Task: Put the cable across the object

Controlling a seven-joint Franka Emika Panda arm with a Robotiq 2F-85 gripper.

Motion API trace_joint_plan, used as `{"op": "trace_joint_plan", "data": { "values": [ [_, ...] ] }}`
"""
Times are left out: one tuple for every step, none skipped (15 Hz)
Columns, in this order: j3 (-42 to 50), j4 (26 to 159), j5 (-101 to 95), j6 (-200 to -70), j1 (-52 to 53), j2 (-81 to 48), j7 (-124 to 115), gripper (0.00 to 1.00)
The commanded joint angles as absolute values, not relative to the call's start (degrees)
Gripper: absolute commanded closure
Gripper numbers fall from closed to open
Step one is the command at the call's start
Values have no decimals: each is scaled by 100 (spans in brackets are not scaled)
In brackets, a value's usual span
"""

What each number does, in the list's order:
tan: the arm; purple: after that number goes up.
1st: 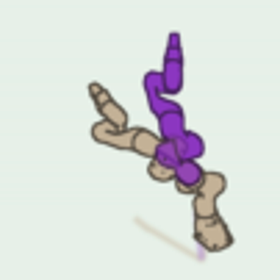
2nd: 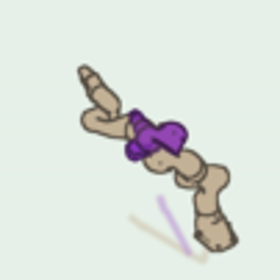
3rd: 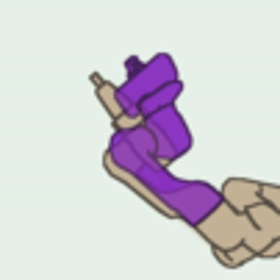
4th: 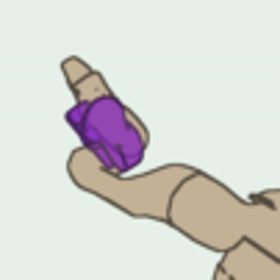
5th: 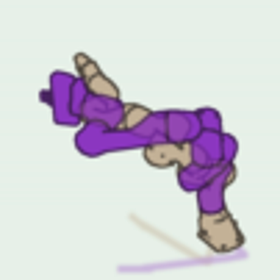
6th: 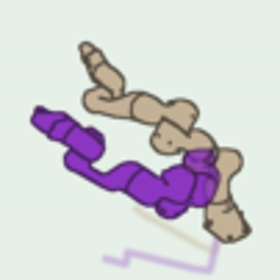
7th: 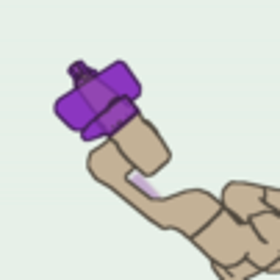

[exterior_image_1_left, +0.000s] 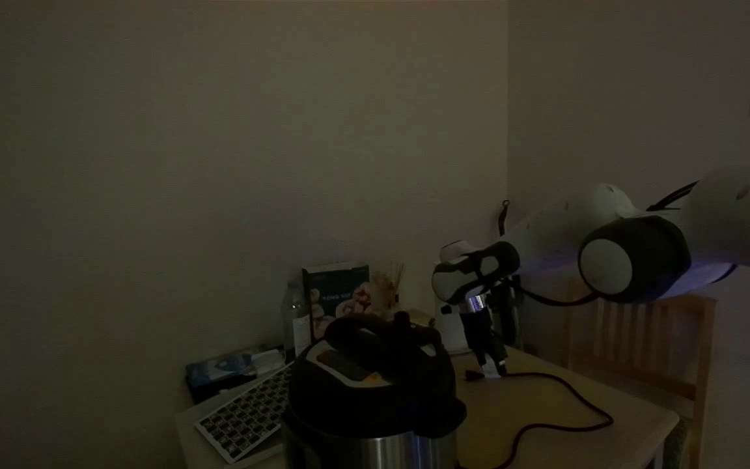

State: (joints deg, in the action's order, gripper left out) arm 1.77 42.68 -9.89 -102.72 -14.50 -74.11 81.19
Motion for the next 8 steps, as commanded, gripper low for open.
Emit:
{"op": "trace_joint_plan", "data": {
  "values": [
    [373,3669,-1154,-10103,-1240,-7797,8161,0],
    [433,3565,-1199,-10082,-1187,-7894,8145,0],
    [480,3462,-1234,-10043,-1147,-7990,8149,0],
    [531,3370,-1261,-9938,-1114,-8087,8147,0],
    [575,3271,-1288,-9859,-1091,-8179,8153,0],
    [585,3177,-1298,-9792,-1099,-8259,8212,0],
    [602,3289,-1305,-9881,-1092,-8216,8230,0],
    [618,3233,-1301,-9909,-1095,-8260,8243,0]
  ]
}}
